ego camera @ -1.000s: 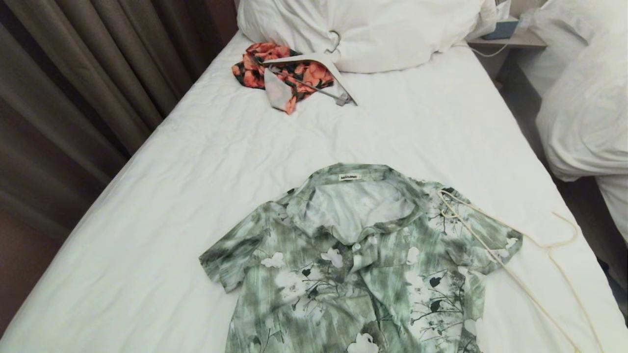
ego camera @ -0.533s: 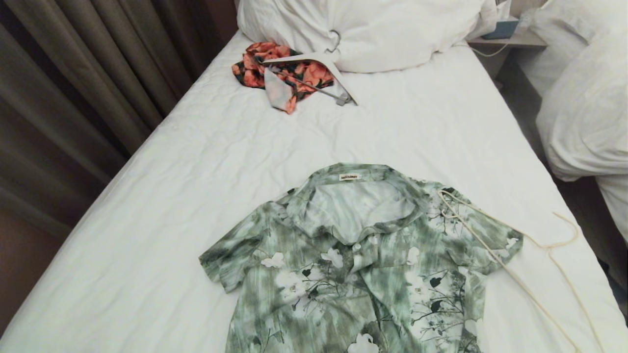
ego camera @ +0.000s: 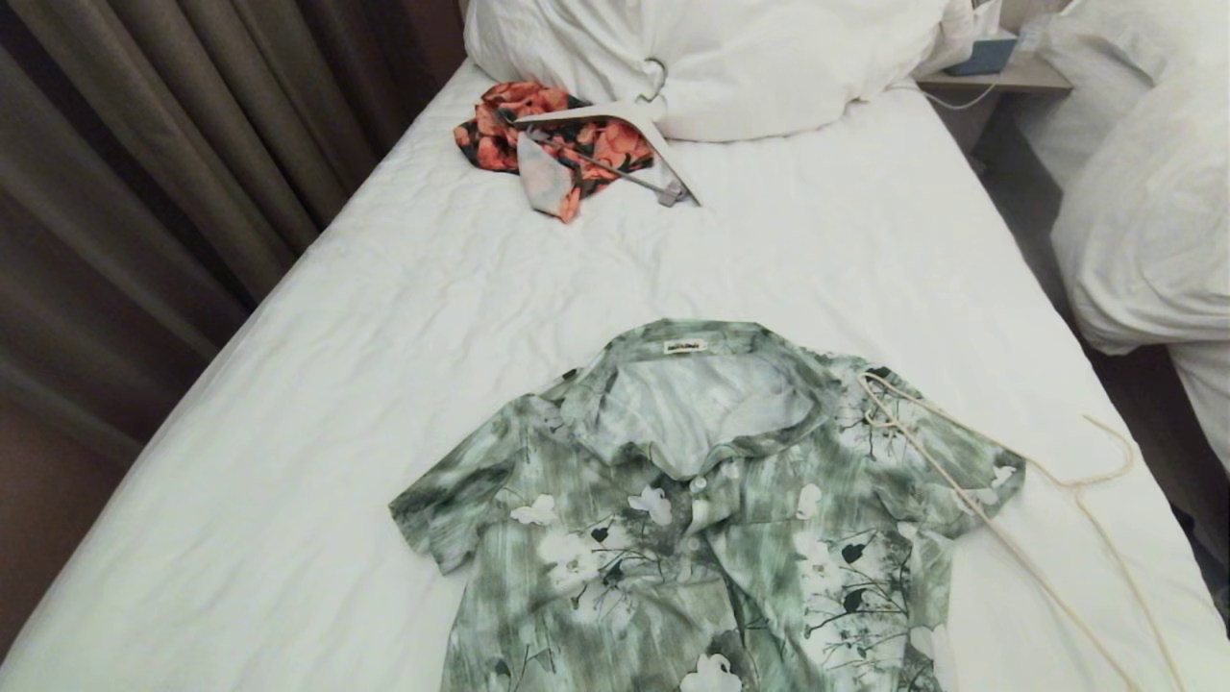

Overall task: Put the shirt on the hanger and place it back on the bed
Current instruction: Lift the shirt and hanger

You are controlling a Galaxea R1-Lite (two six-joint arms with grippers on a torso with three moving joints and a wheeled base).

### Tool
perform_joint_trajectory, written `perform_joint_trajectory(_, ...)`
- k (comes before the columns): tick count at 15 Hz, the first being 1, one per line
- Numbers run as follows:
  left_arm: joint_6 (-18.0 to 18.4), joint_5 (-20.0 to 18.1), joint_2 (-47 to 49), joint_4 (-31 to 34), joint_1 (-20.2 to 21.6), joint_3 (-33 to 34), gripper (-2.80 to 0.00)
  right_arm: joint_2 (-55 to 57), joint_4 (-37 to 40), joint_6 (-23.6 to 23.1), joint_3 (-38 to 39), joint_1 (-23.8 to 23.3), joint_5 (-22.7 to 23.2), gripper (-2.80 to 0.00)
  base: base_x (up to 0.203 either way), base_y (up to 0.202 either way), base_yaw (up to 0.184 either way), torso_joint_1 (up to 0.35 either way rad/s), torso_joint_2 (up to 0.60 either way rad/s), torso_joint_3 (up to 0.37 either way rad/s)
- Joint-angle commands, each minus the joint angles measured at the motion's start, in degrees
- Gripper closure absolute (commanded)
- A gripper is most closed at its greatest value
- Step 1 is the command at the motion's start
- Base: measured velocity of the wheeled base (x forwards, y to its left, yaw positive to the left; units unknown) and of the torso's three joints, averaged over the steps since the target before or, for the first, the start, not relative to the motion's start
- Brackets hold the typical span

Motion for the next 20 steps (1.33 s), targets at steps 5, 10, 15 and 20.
perform_joint_trajectory(5, 0.02, 0.01, 0.02, -0.04, 0.0, 0.0, 0.0, 7.03, 16.01, -13.69, -6.89, -5.39, 6.55, -2.8, 0.0, 0.0, 0.0, 0.0, 0.0, 0.0)
perform_joint_trajectory(10, 0.02, 0.01, -0.02, -0.08, 0.0, 0.0, 0.0, 8.39, 15.75, -16.28, -6.8, -5.73, 7.36, -2.8, 0.0, 0.0, 0.0, 0.0, 0.0, 0.0)
perform_joint_trajectory(15, 0.01, 0.01, -0.01, -0.07, 0.0, 0.0, 0.0, 10.18, 15.47, -22.86, -6.38, -5.68, 19.26, -2.8, 0.0, 0.0, 0.0, 0.0, 0.0, 0.0)
perform_joint_trajectory(20, 0.02, 0.01, -0.02, 0.01, 0.0, 0.0, 0.0, 14.57, 10.96, -26.02, -5.46, -5.72, 26.12, -2.8, 0.0, 0.0, 0.0, 0.0, 0.0, 0.0)
